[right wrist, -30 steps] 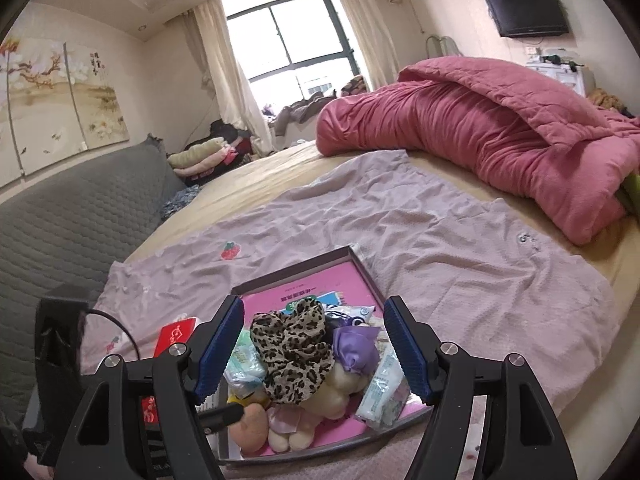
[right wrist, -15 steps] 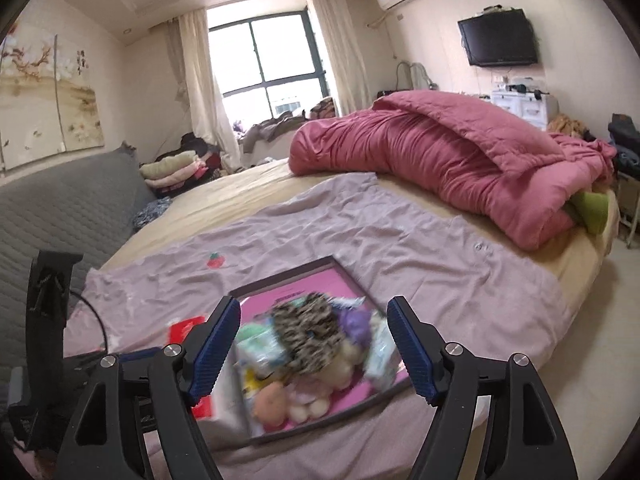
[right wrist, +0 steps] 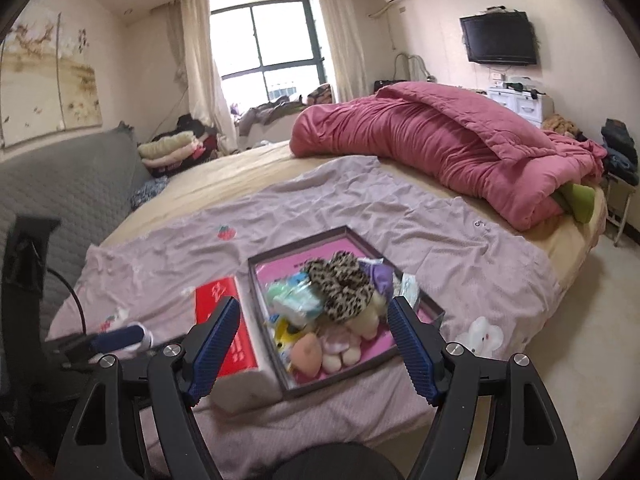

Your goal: Organize soft objects

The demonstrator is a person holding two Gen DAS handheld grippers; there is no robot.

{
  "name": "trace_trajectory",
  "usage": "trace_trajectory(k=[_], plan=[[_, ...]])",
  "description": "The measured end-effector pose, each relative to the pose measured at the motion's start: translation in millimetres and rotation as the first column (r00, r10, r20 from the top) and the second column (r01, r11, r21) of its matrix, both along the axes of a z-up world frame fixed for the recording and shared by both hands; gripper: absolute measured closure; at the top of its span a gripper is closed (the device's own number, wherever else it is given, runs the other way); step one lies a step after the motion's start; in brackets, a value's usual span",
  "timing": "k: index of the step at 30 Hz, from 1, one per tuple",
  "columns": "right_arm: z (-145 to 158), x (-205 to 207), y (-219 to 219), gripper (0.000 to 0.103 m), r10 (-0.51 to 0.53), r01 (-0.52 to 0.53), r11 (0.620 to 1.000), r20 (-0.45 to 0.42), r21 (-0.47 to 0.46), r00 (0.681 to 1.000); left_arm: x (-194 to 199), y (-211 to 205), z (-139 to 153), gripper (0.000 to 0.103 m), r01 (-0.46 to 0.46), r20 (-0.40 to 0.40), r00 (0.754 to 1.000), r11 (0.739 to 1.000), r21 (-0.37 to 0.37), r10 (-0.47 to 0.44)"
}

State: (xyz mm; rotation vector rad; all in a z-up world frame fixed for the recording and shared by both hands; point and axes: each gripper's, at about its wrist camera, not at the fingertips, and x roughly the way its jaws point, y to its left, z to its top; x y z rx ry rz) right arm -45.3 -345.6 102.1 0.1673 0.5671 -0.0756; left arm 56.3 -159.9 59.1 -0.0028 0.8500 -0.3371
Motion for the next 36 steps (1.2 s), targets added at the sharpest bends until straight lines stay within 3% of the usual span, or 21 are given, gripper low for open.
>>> trace_trajectory(k=[6, 14, 19, 28, 36], plan=[[-8, -12, 9, 0.026, -0.003, 0.004, 1.0, -0.06, 0.003, 0.998, -15, 13, -3, 0.031, -0.023, -0.015, 1.0, 1.0, -0.015, 0.023], [-18, -25, 12, 0.026, -0.02, 0.019, 1.0, -0.129, -0.011, 0.991, -37, 12, -6, 0.031, -0.012, -0.023, 1.0, 1.0, 0.025, 0.013], [-17, -33, 12, 0.026, -0.039, 0.036, 0.999, -0.129, -0.028, 0.991, -48, 18, -7, 0.031, -0.026, -0.04, 0.999, 1.0, 0.013, 0.027], [-21, -38, 33, 0.026, 0.014, -0.024, 0.997, -0.143, -0.071, 0.99, -57, 20, -3, 0.031, -0.032, -0.02, 0.999, 0.999, 0.026, 0.033], [-23, -39, 26, 0.026, -0.005, -0.002, 0.999, -0.149, -0.044, 0.989, -57, 19, -3, 0.031, -0.029, -0.018, 0.999, 0.999, 0.042, 0.03]])
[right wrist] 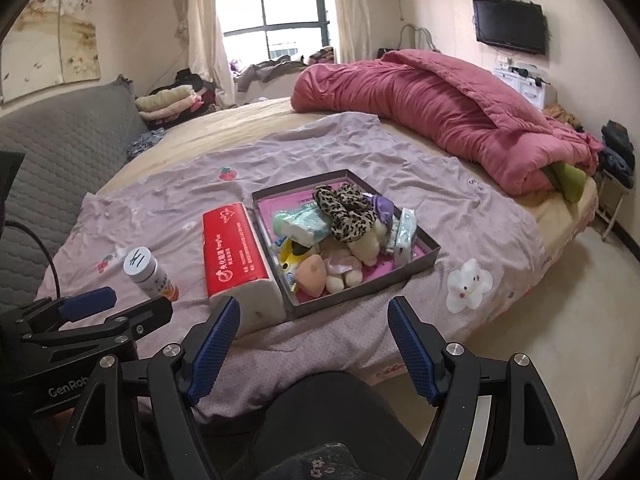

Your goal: Organize soft objects

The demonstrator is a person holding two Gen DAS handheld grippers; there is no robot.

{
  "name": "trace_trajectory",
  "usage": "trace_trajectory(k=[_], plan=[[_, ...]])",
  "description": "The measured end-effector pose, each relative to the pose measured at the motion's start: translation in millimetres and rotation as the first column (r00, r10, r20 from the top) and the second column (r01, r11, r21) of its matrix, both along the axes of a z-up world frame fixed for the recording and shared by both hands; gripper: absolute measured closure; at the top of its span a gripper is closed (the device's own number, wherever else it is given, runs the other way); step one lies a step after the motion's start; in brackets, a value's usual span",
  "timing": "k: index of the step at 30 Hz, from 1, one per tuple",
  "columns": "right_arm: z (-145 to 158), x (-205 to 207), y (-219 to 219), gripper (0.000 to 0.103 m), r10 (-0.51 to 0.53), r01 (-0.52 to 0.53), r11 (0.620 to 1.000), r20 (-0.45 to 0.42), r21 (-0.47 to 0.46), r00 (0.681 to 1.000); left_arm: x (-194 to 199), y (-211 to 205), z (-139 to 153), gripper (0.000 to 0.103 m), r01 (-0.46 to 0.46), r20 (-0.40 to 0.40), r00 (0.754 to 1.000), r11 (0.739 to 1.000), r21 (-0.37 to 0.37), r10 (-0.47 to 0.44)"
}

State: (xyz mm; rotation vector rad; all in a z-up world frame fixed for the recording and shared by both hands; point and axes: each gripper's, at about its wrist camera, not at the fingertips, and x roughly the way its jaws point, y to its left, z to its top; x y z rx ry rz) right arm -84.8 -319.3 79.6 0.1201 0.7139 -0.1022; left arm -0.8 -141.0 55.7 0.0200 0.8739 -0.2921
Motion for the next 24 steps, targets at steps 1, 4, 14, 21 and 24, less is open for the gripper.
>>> trace_trajectory(k=[1, 4, 14, 21, 24], plan=[[-0.2, 0.4, -1.0, 0.026, -0.002, 0.002, 1.0, -0.001, 0.004, 1.0, 0.1, -0.3, 0.0, 0.031, -0.001, 0.001, 1.0, 1.0, 0.002, 0.001], [-1.6, 1.6, -4.1, 0.026, -0.008, 0.008, 1.0, -0.007, 0.011, 1.0, 0.4, 0.5, -0.8, 0.031, -0.009, 0.0, 1.0, 1.0, 0.006, 0.009], [-6.1, 2.2, -10.1, 0.026, -0.027, 0.028, 0.999, -0.029, 0.024, 0.999, 1.7, -0.2, -3.3, 0.031, -0.009, -0.002, 1.0, 1.0, 0.013, 0.009], [-9.1, 3.2, -10.1, 0.026, -0.031, 0.032, 0.999, -0.038, 0.018, 0.999, 2.9, 1.7, -5.7, 0.031, -0.011, -0.01, 1.0, 1.0, -0.008, 0.011], [-8.9, 3.1, -10.0, 0.026, -0.032, 0.032, 0.999, -0.037, 0.018, 0.999, 3.1, 1.7, -7.2, 0.031, -0.013, -0.015, 1.0, 1.0, -0.01, 0.013]])
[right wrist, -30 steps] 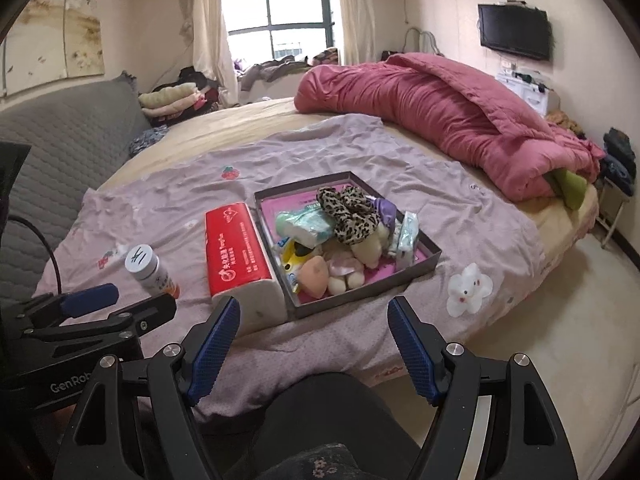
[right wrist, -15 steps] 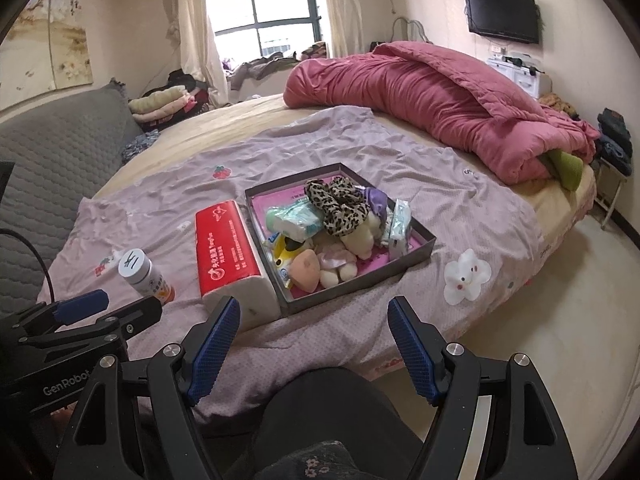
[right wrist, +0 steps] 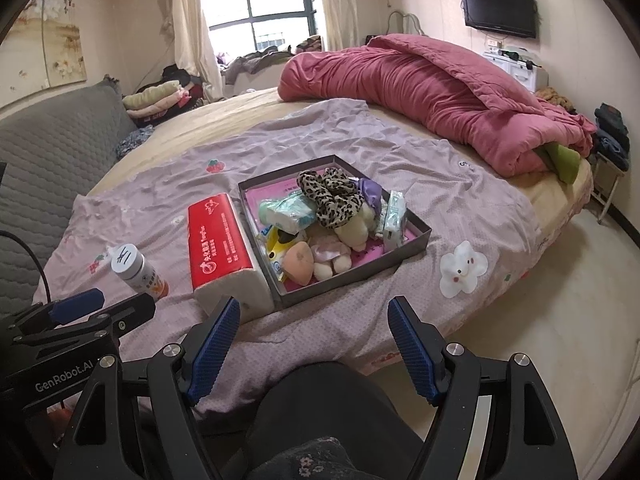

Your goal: Organize soft objects

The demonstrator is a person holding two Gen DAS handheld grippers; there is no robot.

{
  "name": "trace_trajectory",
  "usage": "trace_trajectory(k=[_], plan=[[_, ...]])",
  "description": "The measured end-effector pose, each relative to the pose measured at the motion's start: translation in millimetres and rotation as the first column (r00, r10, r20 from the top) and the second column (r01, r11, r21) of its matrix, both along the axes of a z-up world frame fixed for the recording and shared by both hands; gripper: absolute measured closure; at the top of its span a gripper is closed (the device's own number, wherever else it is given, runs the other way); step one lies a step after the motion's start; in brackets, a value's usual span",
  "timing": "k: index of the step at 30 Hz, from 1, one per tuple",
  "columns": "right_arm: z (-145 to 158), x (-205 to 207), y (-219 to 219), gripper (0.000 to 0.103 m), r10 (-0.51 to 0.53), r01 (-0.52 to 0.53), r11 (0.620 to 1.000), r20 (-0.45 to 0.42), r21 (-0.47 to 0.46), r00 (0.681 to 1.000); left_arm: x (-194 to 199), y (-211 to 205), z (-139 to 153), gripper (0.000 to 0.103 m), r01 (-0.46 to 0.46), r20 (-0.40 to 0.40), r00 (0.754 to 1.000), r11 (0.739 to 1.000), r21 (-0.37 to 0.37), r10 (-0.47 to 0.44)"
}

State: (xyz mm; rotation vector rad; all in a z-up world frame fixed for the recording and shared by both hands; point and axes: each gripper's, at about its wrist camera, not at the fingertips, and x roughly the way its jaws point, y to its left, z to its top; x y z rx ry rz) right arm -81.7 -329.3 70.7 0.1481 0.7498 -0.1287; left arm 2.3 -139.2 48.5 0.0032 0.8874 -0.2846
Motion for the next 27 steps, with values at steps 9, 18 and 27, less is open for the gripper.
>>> trace_trajectory(k=[9, 18, 27], plan=[[-1.4, 0.8, 0.3, 0.026, -0.001, 0.001, 1.0, -0.006, -0.001, 1.0, 0.0, 0.2, 0.2, 0.031, -0.003, 0.001, 1.0, 1.0, 0.001, 0.003], [-1.2, 1.0, 0.6, 0.026, -0.001, 0.001, 1.0, -0.004, -0.001, 1.0, 0.1, 2.3, -4.2, 0.031, -0.006, -0.008, 1.0, 1.0, -0.003, 0.006], [-3.9, 1.5, 1.5, 0.026, -0.001, 0.001, 1.0, -0.011, 0.002, 1.0, -0.1, 1.1, -6.2, 0.031, 0.001, -0.005, 1.0, 1.0, 0.01, -0.001]])
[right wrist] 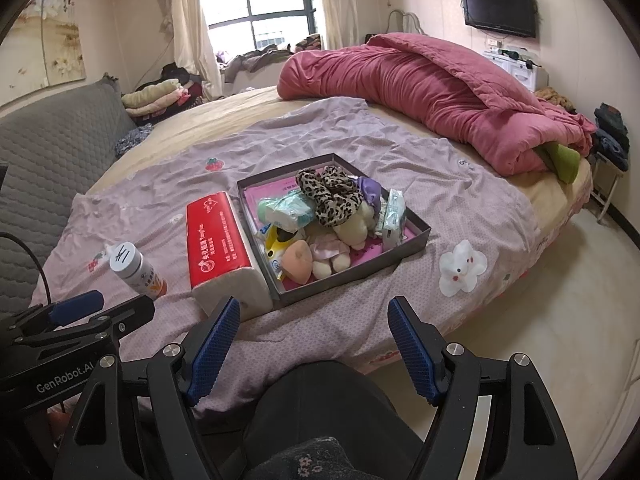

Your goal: Organize soft objects

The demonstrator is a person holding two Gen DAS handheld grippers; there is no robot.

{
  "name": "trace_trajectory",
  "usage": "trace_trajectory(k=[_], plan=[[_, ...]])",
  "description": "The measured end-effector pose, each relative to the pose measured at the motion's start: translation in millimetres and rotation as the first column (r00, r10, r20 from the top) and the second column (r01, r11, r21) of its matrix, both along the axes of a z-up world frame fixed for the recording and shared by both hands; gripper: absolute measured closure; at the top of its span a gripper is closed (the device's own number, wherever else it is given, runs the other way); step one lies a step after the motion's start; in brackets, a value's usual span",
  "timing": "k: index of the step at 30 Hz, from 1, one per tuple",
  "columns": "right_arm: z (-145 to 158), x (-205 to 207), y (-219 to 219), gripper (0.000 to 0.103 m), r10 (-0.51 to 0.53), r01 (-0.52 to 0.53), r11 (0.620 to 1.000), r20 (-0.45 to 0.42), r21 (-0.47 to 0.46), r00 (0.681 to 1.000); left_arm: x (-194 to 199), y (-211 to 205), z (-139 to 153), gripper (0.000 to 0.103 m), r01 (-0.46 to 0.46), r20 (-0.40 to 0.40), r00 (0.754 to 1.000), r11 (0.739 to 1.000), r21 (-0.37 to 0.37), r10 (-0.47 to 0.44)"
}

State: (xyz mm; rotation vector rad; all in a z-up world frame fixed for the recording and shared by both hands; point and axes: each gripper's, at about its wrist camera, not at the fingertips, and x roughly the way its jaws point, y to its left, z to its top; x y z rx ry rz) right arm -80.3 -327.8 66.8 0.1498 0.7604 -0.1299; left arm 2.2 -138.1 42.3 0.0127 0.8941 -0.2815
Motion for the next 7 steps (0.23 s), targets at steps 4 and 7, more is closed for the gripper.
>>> trace_trajectory(k=[4, 7], plan=[[-5.5, 2.2, 0.2, 0.026, 0.005, -0.005, 1.0, -0.015, 0.002, 1.0, 1.0, -0.7, -2.8, 0.031, 0.001, -0.005, 1.0, 1.0, 0.012, -0.001], [-8.1, 4.9, 1.9, 0.026, 0.016, -0.016, 1.0, -0.022, -0.005, 1.0, 3.2, 4.0, -7.0, 0.031, -0.011, -0.012, 1.0, 1.0, 0.009, 0.011]])
